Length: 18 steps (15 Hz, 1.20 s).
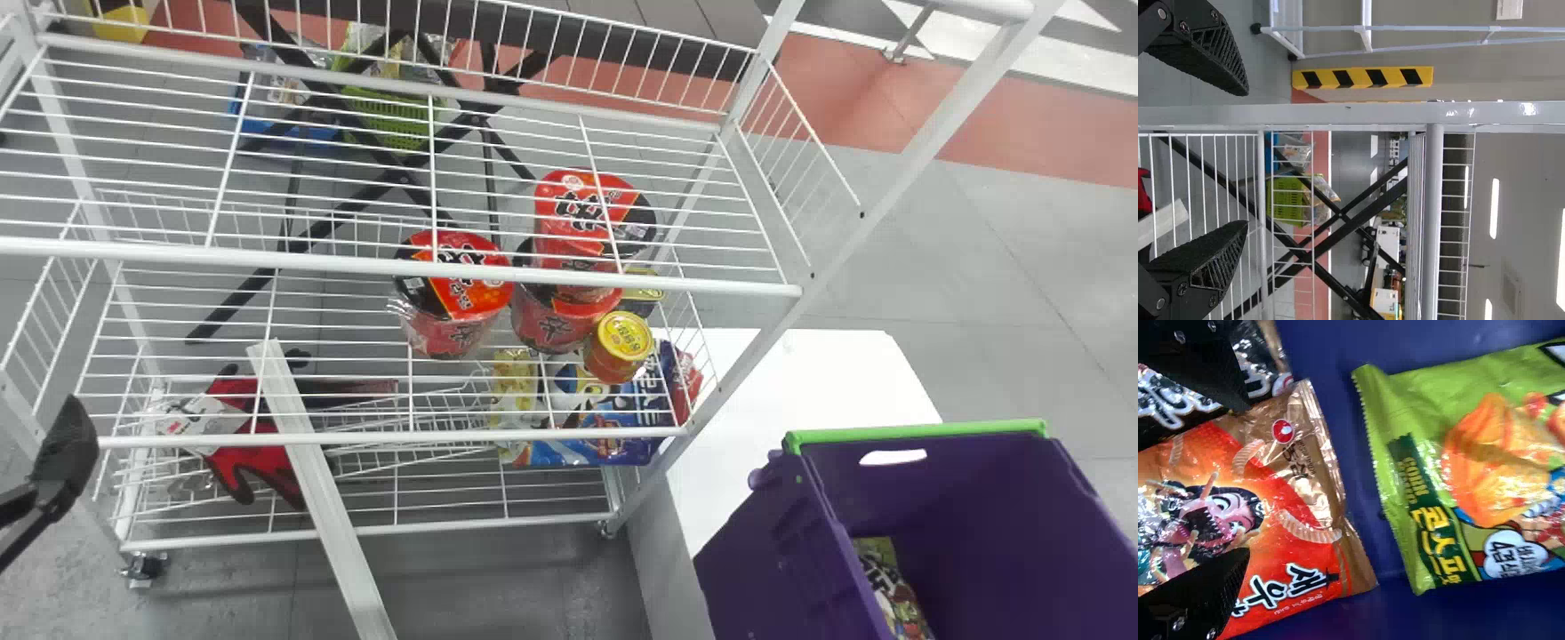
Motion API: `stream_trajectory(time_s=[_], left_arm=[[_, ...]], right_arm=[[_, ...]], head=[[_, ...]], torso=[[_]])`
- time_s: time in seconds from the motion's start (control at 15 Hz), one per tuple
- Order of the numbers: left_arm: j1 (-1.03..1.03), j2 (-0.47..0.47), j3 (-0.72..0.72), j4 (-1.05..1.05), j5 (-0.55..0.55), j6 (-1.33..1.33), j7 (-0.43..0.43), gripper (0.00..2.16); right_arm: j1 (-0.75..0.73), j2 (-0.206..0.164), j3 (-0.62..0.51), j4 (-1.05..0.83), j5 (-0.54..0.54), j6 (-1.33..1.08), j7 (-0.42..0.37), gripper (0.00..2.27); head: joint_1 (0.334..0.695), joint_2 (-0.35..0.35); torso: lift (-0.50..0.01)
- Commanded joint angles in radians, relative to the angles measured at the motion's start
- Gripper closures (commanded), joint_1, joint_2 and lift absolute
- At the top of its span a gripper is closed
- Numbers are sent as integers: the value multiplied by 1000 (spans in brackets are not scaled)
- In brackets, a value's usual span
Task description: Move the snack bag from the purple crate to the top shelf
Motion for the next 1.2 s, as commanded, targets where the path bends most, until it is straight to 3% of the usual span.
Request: stream_trajectory(time_s=[0.0,0.13,0.33,0.4,0.53,0.8,1.13], left_arm=[[0,1,0,0,1,-4,0,134],[0,1,0,3,1,-4,0,134],[-2,1,-2,11,1,-8,0,134],[-2,1,-2,11,1,-8,0,134],[-2,1,-2,11,1,-8,0,134],[0,1,2,12,3,-11,0,134],[-2,-1,2,12,3,-8,0,134]], right_arm=[[0,0,4,4,21,9,0,26],[0,0,19,24,67,6,-3,110],[-1,-2,15,22,63,43,-1,535],[-1,-2,9,15,59,46,-3,890],[-1,0,-1,-5,21,98,-66,1956],[14,5,-4,-93,10,211,-69,2024],[34,18,-88,-214,-57,316,-55,2236]], head=[[695,-350],[695,-350],[695,-350],[695,-350],[695,-350],[695,-350],[695,-350]], torso=[[-454],[-454],[-454],[-454],[-454],[-454],[-454]])
